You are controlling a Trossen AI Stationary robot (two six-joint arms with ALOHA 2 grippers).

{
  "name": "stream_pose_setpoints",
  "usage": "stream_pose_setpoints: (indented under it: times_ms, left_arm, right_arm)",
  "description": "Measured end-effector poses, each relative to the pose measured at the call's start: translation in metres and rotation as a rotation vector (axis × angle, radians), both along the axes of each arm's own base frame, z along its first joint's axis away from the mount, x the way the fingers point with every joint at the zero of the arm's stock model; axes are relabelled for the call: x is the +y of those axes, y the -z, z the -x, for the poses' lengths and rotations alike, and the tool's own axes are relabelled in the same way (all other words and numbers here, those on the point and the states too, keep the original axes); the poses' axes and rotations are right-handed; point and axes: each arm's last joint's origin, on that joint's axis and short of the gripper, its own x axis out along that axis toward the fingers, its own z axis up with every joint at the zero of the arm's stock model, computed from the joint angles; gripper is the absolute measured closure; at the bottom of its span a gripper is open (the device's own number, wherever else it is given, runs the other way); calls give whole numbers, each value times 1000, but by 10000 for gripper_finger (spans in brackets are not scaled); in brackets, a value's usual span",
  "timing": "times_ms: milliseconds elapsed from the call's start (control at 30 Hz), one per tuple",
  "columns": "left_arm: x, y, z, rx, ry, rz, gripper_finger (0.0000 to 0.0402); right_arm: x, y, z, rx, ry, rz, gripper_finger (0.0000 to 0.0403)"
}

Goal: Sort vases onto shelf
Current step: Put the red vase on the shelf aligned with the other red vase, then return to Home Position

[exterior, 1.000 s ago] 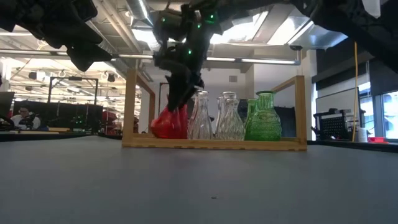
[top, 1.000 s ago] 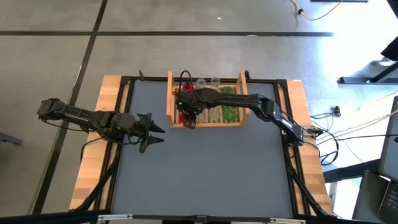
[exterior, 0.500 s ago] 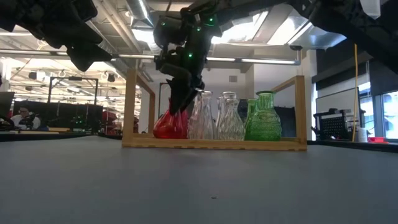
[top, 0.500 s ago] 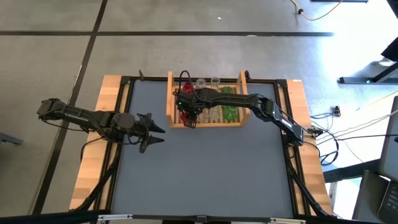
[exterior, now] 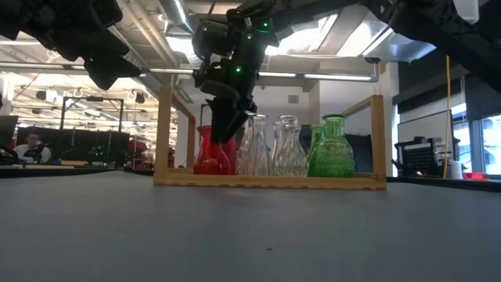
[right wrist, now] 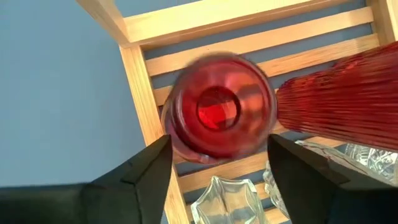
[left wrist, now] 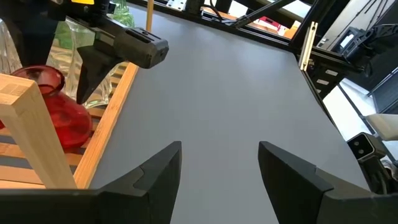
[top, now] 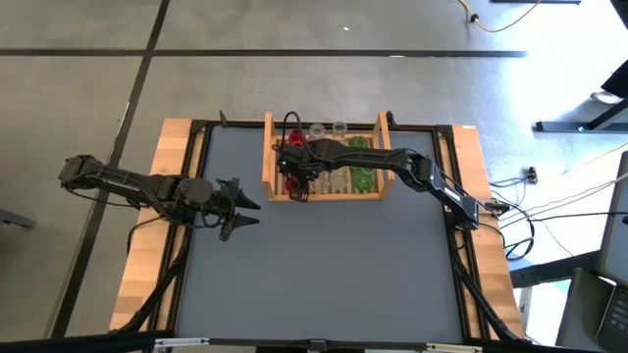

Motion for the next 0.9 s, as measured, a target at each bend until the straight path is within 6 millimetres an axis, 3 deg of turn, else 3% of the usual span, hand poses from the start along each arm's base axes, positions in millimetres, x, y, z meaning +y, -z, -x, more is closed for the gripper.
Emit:
stream_pose_setpoints:
  times_ms: [233,333,500,667,900]
  left_arm:
    - [0,0,0,-2,0,-2,195]
    - [0,-2,-1,-18,-16,-7,195]
    - [2,-2,-1,-25,-56,-22,195]
    - [3,-1,-2,-19,-95,-40,195]
    - [3,0,-3,-9,-110,-57,195]
  right_arm:
    - [0,0,0,7,-27,10,143]
    - [3,-9,2,17,-32,6,147]
    - [18,-58,7,-52,-56,25,153]
    - [43,-95,30,-74,-107,32,162]
    - [78,-129,62,-22,-161,76,185]
